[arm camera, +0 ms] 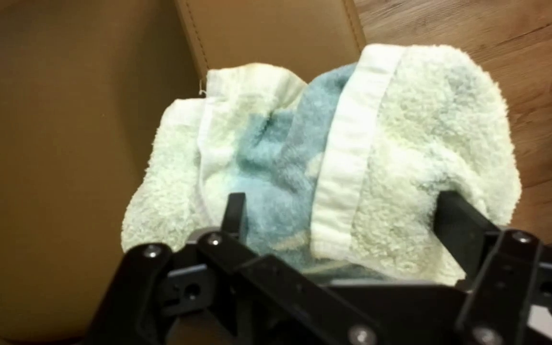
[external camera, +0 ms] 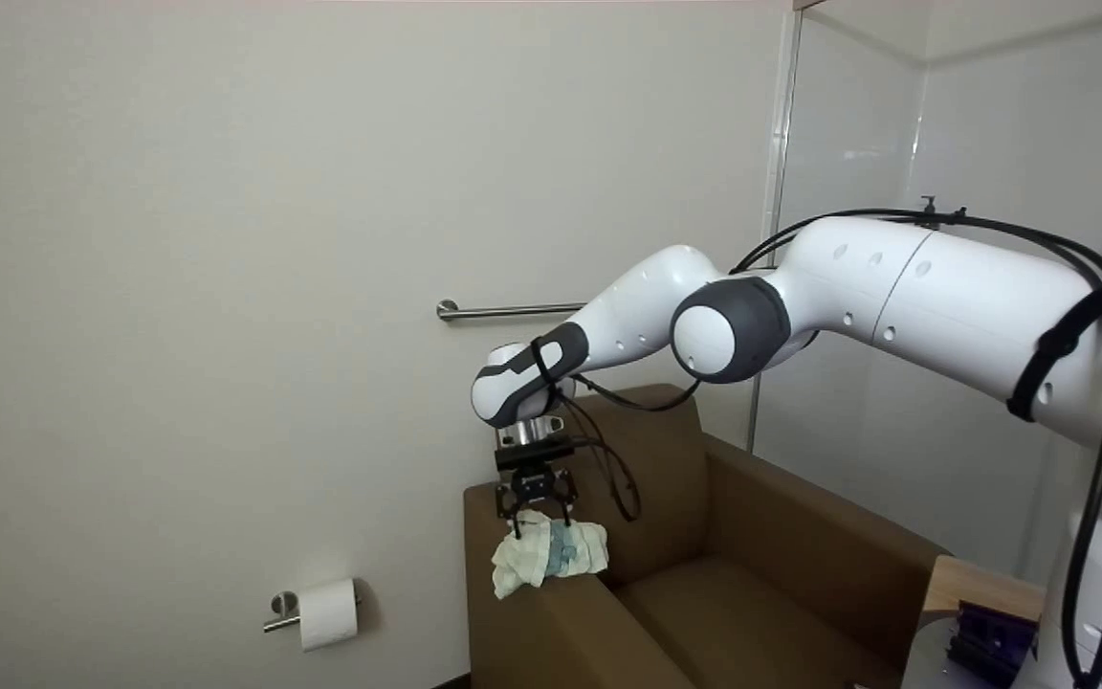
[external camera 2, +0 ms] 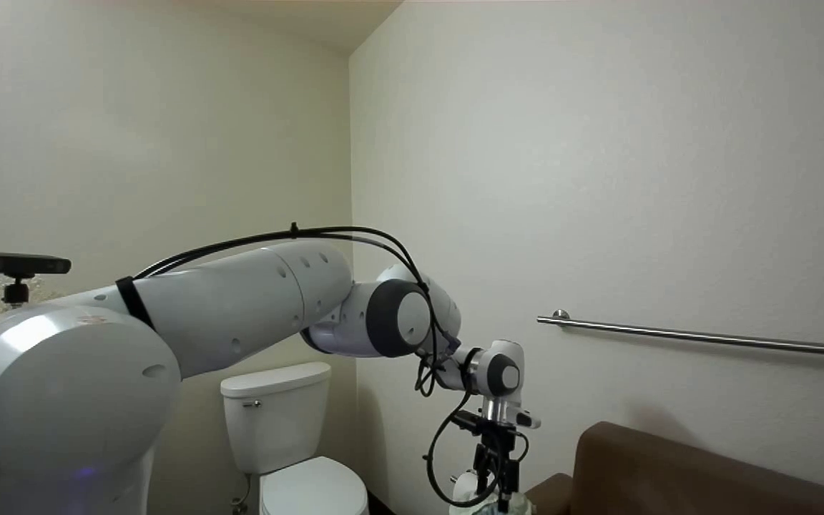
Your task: Wipe the sofa with the cloth
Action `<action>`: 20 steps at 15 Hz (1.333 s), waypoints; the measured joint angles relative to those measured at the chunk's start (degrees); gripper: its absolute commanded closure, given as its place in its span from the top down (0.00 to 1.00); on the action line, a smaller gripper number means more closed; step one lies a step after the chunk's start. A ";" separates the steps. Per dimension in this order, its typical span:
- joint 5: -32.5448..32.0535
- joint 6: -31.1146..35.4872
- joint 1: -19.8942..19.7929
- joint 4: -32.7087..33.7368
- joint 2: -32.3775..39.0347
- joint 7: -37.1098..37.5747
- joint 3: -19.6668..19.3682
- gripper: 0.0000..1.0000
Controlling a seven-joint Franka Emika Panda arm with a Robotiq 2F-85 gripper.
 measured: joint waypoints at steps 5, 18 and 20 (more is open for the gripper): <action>-0.01 9.29 0.02 -6.75 -1.08 -1.78 -0.23 1.00; 0.23 18.21 1.06 -17.83 -5.55 -1.79 -1.68 0.41; 0.26 17.81 1.31 -17.27 -5.52 -1.79 -1.99 0.33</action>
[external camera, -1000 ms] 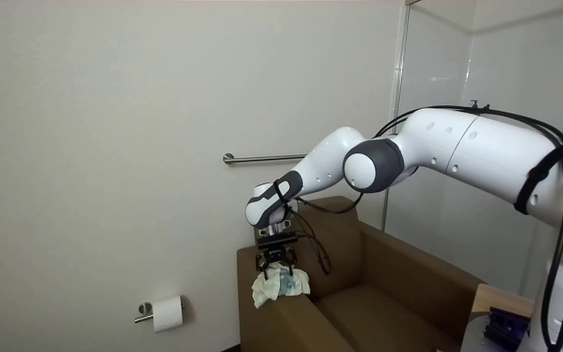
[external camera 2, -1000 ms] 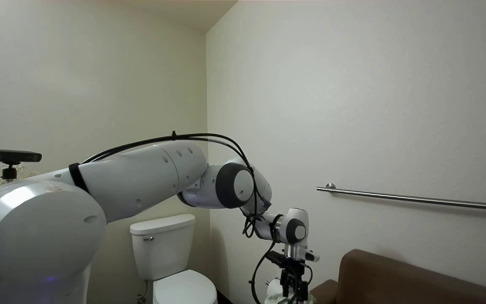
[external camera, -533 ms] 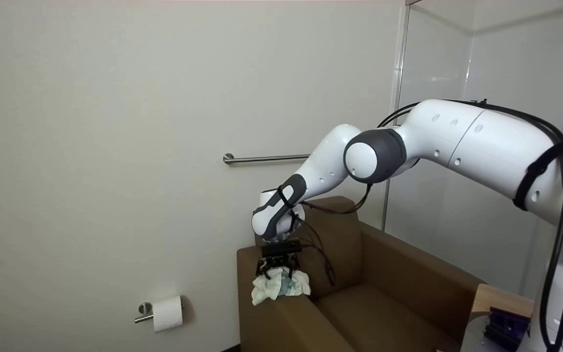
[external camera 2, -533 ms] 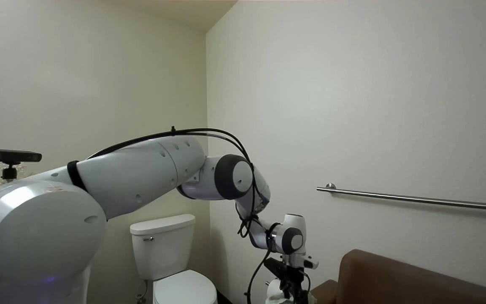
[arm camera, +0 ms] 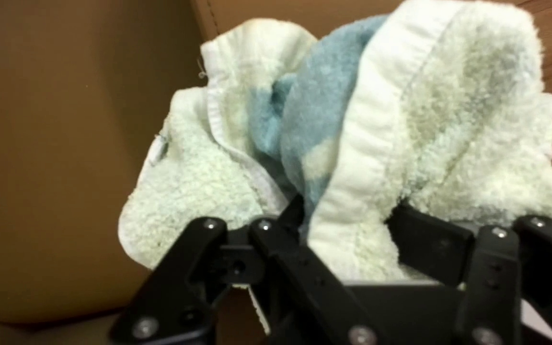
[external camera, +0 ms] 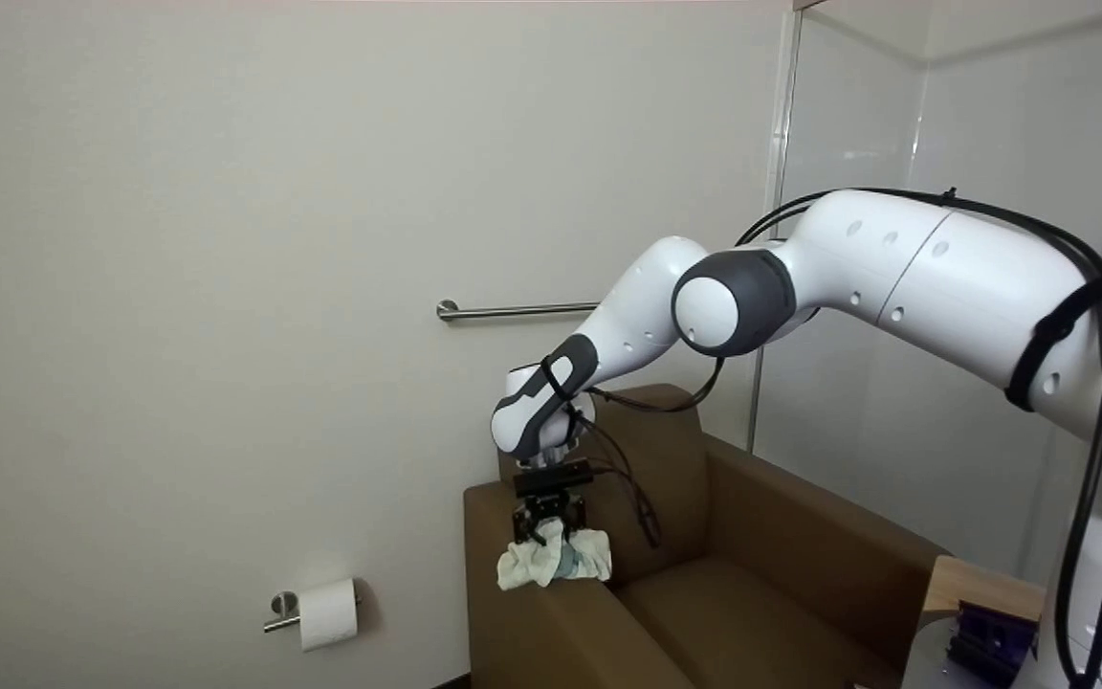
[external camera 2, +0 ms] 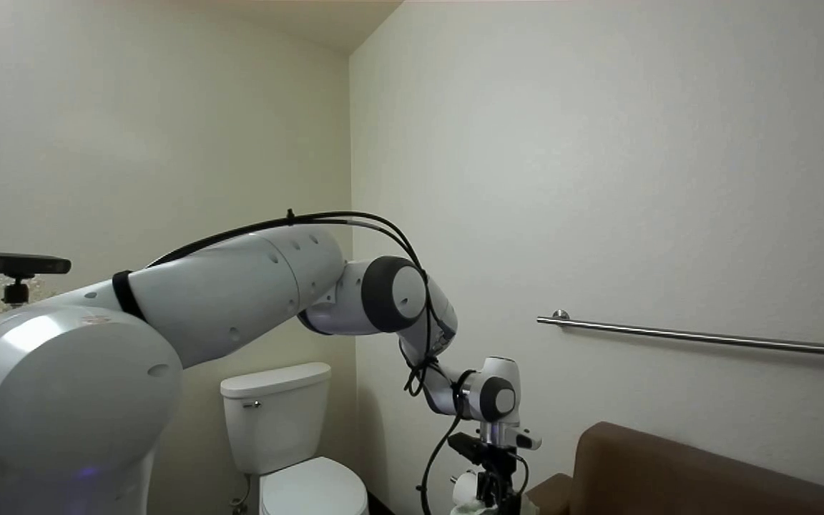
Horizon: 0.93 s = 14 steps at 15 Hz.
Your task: Wipe the sofa with the cloth
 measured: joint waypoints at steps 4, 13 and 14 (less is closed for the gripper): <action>0.01 0.00 0.01 0.02 0.02 0.00 -0.02 0.33; 0.02 -1.60 0.49 1.57 -0.11 0.01 -0.42 0.86; 0.02 -2.73 0.68 2.08 -0.18 0.01 -0.51 0.94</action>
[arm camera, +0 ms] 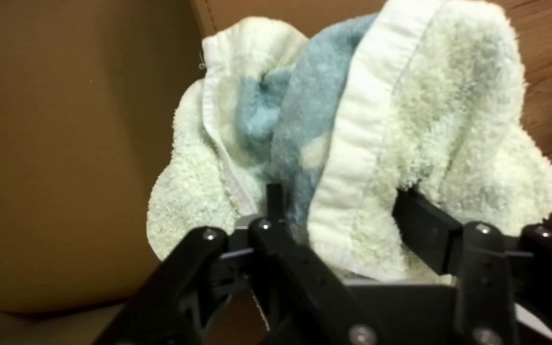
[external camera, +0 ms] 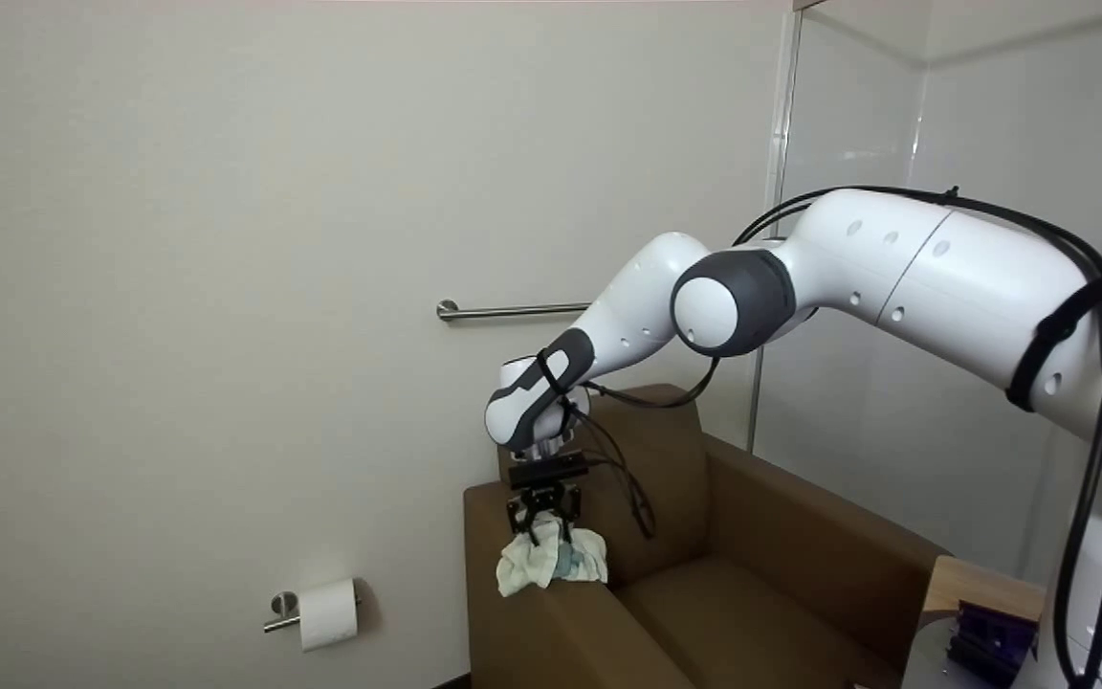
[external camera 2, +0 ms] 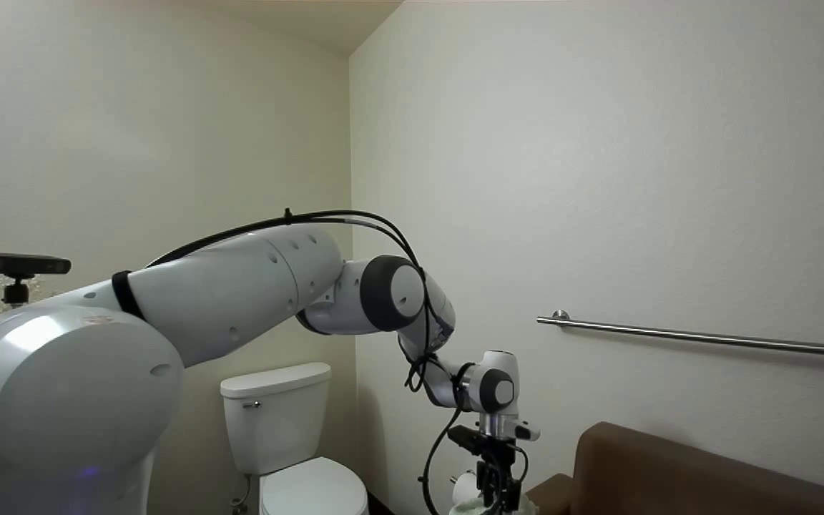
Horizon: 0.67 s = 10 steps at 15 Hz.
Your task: Wipe the sofa with the cloth
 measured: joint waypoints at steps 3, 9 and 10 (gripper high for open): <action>0.00 -3.51 0.23 1.33 -0.11 0.00 0.03 1.00; 1.02 -5.61 -0.33 1.62 0.33 -0.07 0.63 0.63; 1.09 -5.49 -0.53 1.62 0.52 -0.15 0.81 0.56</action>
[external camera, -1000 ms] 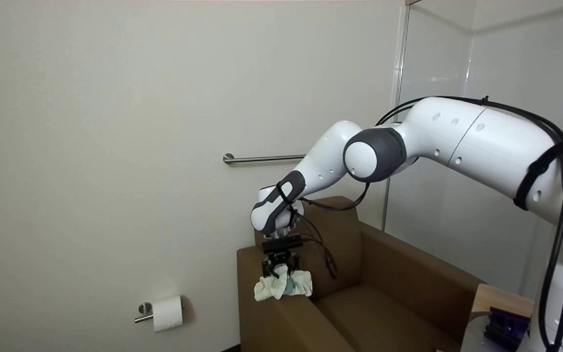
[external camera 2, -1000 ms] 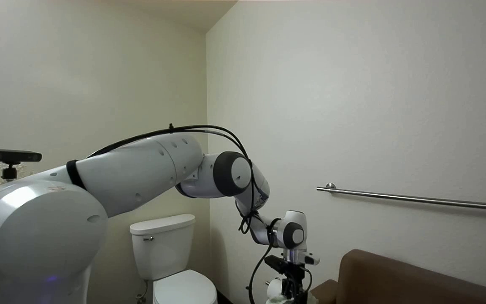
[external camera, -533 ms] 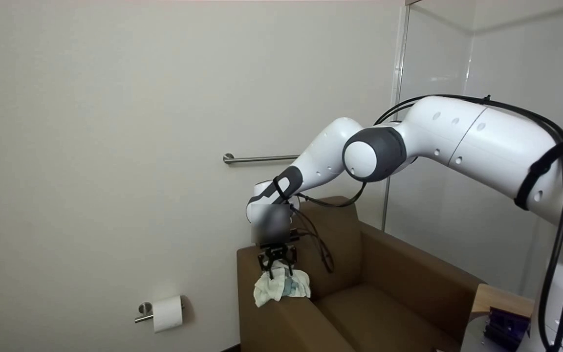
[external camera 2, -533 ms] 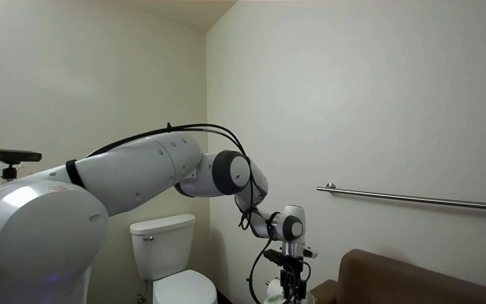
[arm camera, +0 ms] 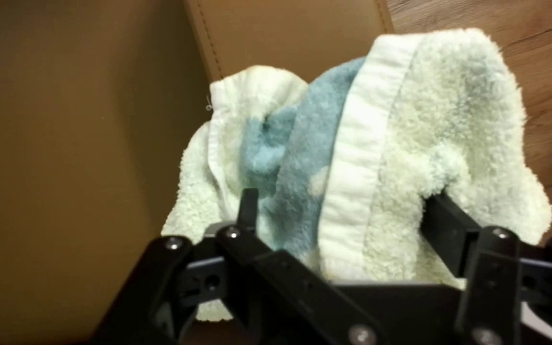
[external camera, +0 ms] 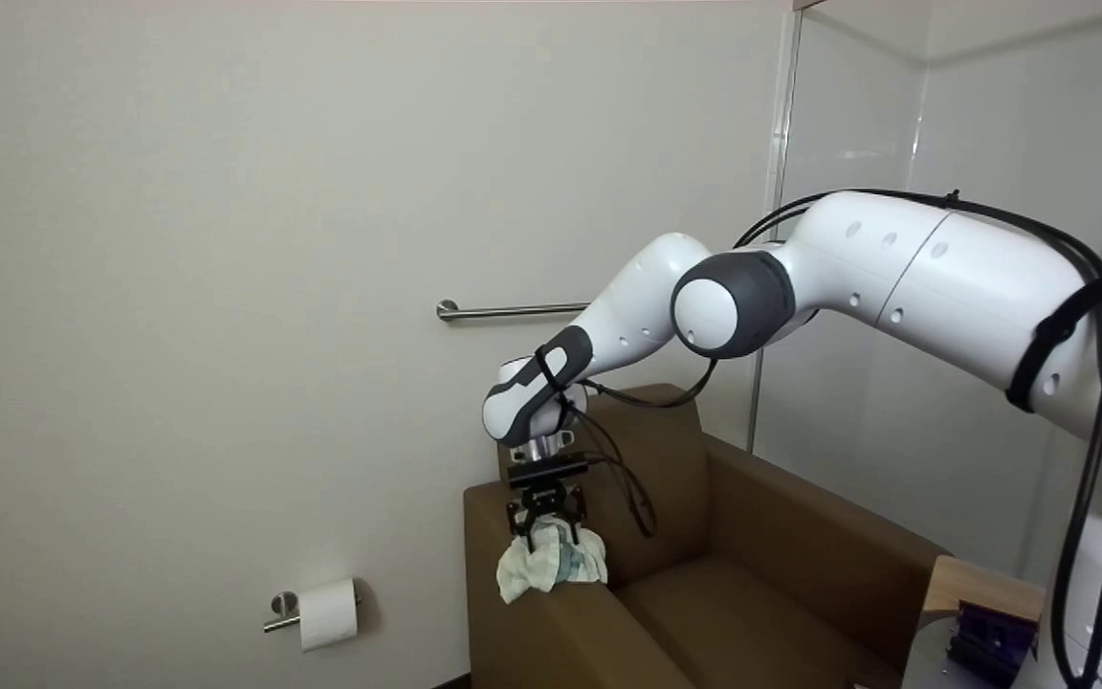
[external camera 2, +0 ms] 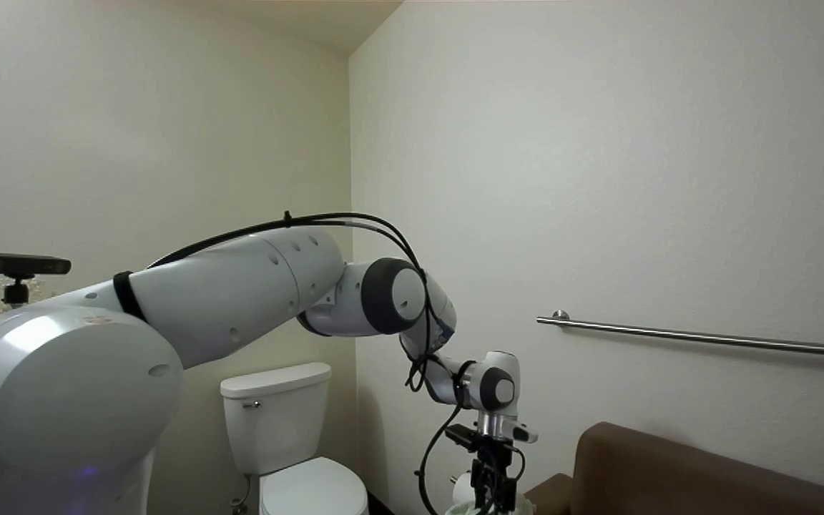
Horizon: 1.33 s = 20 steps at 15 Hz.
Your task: Wipe the sofa with the cloth
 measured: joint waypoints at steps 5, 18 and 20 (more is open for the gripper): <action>0.63 0.25 -0.29 0.51 0.11 -1.41 0.69 0.23; 0.71 -0.20 -0.38 3.02 1.71 -3.07 0.87 0.10; 0.72 -0.81 -0.38 4.86 2.73 -3.00 0.68 0.09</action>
